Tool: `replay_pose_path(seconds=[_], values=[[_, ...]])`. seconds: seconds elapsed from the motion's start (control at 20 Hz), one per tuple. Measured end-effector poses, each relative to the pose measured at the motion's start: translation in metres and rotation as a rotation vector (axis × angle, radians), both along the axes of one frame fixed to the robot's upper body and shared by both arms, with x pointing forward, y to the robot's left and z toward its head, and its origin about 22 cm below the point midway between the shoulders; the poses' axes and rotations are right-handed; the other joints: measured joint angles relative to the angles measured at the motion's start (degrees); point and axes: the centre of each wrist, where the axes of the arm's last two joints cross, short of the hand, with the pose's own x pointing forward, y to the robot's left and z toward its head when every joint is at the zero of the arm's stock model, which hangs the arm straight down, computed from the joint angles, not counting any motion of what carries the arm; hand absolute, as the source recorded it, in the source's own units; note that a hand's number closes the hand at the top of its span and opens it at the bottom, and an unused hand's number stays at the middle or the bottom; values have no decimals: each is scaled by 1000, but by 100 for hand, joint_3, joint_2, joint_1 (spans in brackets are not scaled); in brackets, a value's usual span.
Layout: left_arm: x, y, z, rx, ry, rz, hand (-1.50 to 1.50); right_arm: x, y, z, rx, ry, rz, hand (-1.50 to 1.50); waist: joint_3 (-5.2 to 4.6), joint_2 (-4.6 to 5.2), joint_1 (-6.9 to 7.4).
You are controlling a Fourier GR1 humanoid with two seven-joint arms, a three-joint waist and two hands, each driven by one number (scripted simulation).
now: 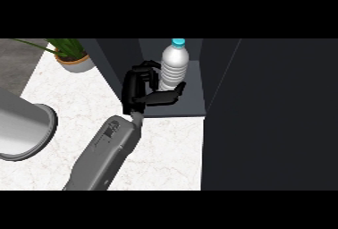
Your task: Pick up the bottled water, place it into the cabinet and close the cabinet
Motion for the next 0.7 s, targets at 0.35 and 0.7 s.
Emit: replay_pose_path(seconds=[0.35,0.7], values=[[53,-13,21,124,12,7,150,2,1,4,5,-6,6,-150,4,91,-131],[73,-7,12,217,13,62,150,-1,-3,4,8,-3,19,-150,4,124,-187]])
